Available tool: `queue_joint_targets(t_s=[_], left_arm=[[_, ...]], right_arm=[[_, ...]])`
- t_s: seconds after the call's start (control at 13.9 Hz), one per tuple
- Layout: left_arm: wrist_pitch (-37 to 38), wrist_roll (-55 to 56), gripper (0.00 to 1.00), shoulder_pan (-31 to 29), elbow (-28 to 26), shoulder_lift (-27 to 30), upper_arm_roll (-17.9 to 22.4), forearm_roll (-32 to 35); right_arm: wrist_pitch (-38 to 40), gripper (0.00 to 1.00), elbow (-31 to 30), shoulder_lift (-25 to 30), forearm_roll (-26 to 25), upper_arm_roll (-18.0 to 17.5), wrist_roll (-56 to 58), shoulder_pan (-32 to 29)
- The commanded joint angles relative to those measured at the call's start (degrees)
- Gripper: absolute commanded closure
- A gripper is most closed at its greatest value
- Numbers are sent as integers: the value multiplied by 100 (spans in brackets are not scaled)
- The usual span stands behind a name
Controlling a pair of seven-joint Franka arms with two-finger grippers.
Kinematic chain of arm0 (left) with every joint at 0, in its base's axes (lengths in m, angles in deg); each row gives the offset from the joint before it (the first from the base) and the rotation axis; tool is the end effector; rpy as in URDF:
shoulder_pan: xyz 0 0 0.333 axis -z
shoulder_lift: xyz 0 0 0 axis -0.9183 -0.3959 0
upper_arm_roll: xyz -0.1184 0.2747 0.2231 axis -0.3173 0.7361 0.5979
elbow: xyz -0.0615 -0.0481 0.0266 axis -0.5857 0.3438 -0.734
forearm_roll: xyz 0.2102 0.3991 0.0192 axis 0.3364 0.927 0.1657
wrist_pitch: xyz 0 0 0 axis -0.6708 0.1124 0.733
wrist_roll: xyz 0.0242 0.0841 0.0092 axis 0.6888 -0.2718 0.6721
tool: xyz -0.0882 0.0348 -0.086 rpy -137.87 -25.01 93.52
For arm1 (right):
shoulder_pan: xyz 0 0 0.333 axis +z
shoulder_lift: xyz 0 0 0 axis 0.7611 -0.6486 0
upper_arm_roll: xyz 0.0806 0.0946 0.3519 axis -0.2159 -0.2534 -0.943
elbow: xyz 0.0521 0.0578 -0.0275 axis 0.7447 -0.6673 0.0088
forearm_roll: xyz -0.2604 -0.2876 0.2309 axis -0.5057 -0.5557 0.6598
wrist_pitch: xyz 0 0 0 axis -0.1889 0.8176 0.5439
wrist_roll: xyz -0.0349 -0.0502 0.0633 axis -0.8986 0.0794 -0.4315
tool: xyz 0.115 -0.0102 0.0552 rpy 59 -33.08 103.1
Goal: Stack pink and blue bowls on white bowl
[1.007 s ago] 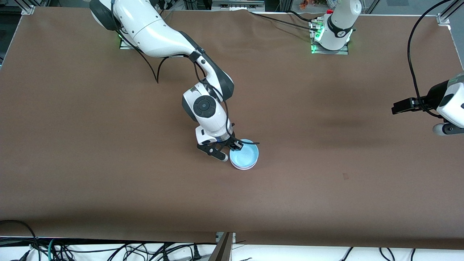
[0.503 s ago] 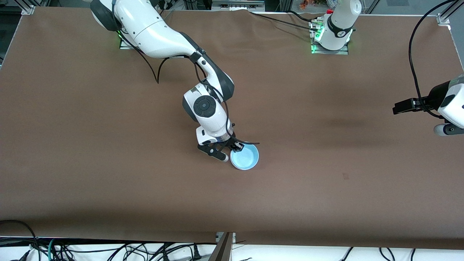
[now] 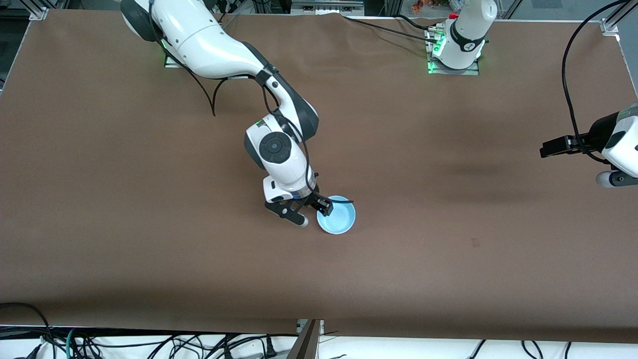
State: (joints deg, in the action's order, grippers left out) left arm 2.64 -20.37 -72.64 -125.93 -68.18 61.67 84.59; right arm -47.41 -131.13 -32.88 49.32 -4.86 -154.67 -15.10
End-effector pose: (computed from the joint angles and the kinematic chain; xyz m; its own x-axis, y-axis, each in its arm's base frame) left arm 0.6845 0.0247 0.5875 0.9724 0.1325 -0.1920 0.1326 -0.9911 -0.0125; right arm 0.7212 0.5389 0.2805 0.8640 -0.5023 0.0345 -0.4765 -0.8379 -0.2663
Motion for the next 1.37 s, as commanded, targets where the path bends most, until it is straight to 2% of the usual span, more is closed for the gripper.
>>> queue_joint_targets(t_s=[0.0,0.07,0.14,0.29,0.43,0.79,0.93,1.29], left_arm=[[13,-102,0,-10,-3,22,-28,53],[13,-102,0,16,-3,22,-37,53],[13,-102,0,42,-3,22,-37,62],[13,-120,0,34,-3,22,-37,62],[13,-155,0,-1,5,5,-37,53],[13,-173,0,-28,5,-13,-37,53],[13,-164,0,-19,5,-13,-28,53],[-4,-138,0,16,14,-22,-37,53]], right_arm=[[485,17,-47,407,-61,-25,49,-141],[617,0,-47,521,-61,-34,232,-246],[783,0,-56,688,-52,-34,547,-369],[1615,0,-83,1065,-8,-34,1135,-955],[2408,0,-344,1600,18,-8,2442,-1187],[2516,0,-2838,3963,45,641,4694,-1521],[2743,0,-3473,4808,36,827,5154,-1521],[3991,0,-2825,4855,44,1433,6245,-1530]])
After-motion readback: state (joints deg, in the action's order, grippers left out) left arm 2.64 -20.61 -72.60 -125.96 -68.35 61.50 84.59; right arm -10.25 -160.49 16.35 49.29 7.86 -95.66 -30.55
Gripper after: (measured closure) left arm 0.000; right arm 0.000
